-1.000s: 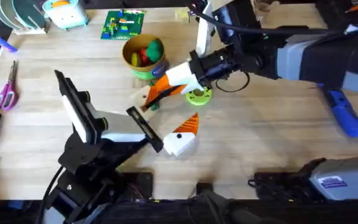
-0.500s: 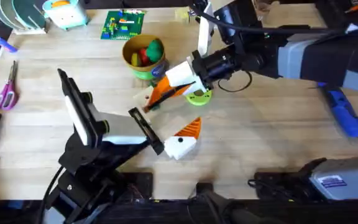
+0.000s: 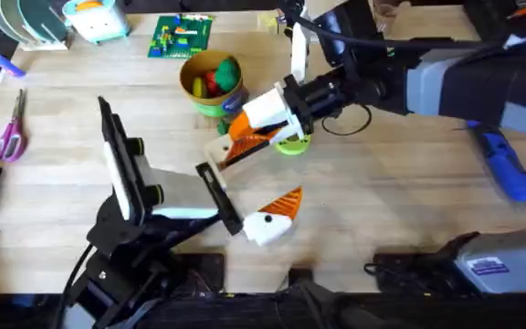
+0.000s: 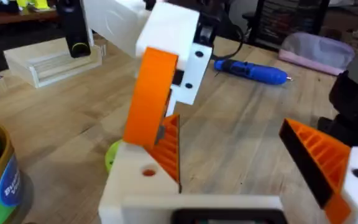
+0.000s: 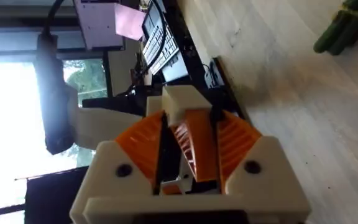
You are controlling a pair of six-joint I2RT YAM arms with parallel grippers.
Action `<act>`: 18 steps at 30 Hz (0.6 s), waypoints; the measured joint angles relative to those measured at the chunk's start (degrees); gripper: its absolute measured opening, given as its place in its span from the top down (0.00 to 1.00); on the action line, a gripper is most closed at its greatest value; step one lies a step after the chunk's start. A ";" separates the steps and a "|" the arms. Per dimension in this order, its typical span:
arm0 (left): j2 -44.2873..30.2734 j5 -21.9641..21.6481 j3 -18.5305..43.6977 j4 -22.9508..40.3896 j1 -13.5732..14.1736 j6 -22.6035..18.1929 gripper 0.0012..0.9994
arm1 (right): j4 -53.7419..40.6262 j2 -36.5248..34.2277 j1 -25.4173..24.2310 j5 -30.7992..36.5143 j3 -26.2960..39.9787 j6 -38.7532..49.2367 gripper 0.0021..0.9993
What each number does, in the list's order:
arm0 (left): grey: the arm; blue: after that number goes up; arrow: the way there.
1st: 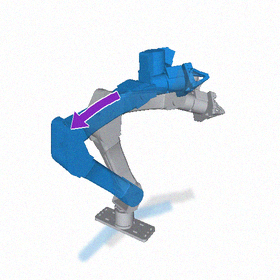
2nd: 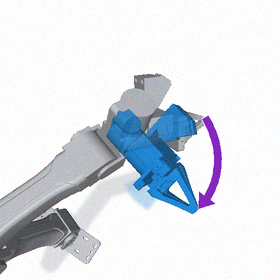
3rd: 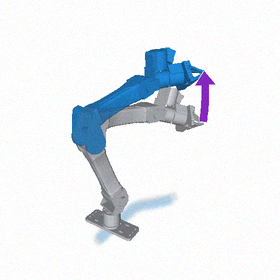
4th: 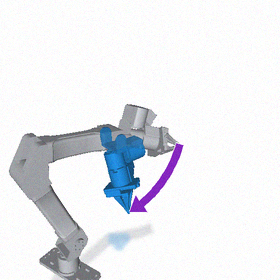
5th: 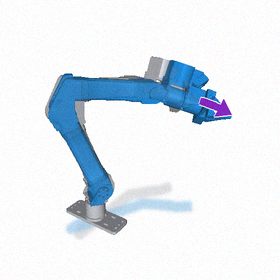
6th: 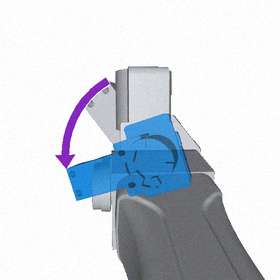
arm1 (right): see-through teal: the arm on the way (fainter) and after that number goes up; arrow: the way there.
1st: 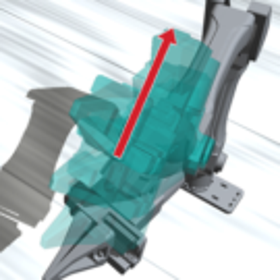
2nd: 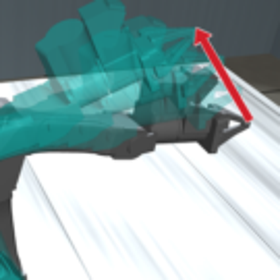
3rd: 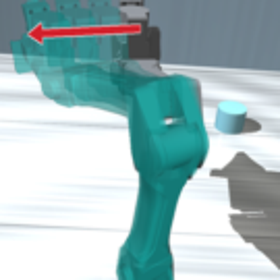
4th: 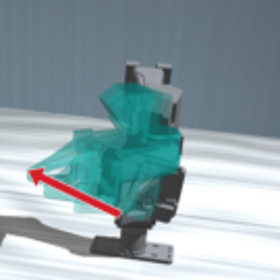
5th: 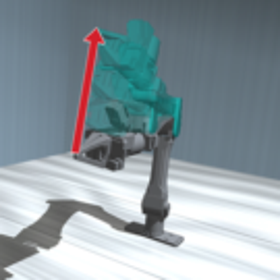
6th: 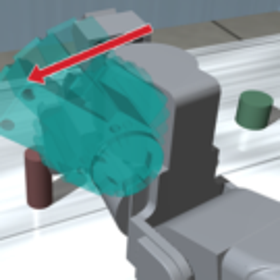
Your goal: Pick up the gripper from the table and insert it into the empty holder that is missing its gripper. Then pick up a screw, insert it into the mounting hole, and use the screwdriver to tighten it. Finally, clean up the table by picking up the vegetable and placing it into the bucket.
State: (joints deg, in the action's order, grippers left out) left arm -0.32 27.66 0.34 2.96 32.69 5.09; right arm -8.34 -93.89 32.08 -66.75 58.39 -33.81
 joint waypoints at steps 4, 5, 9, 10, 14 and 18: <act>0.00 0.24 0.00 0.02 0.01 0.00 0.01 | 0.09 0.00 -0.01 -0.61 0.00 0.39 0.50; 0.00 0.24 0.00 0.02 0.00 0.00 0.01 | 0.15 0.00 -0.02 -0.64 0.00 0.46 0.49; 0.02 3.13 0.00 -0.02 0.58 -0.12 0.01 | 0.38 0.00 -0.04 -0.77 0.00 1.30 0.28; 0.01 3.73 0.00 -0.01 0.76 -0.12 0.01 | 0.46 0.00 -0.08 -0.56 0.00 1.39 0.20; 0.00 5.29 0.00 0.00 0.94 -0.14 0.01 | 0.55 0.00 -1.27 0.33 0.00 2.10 0.07; 0.00 5.86 0.00 0.00 0.94 -0.14 0.01 | 0.55 0.00 -3.12 1.87 0.00 2.52 0.07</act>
State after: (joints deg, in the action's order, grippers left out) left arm -0.32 33.52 0.34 2.96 33.63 4.95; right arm -7.79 -93.89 28.95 -64.88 58.39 -31.29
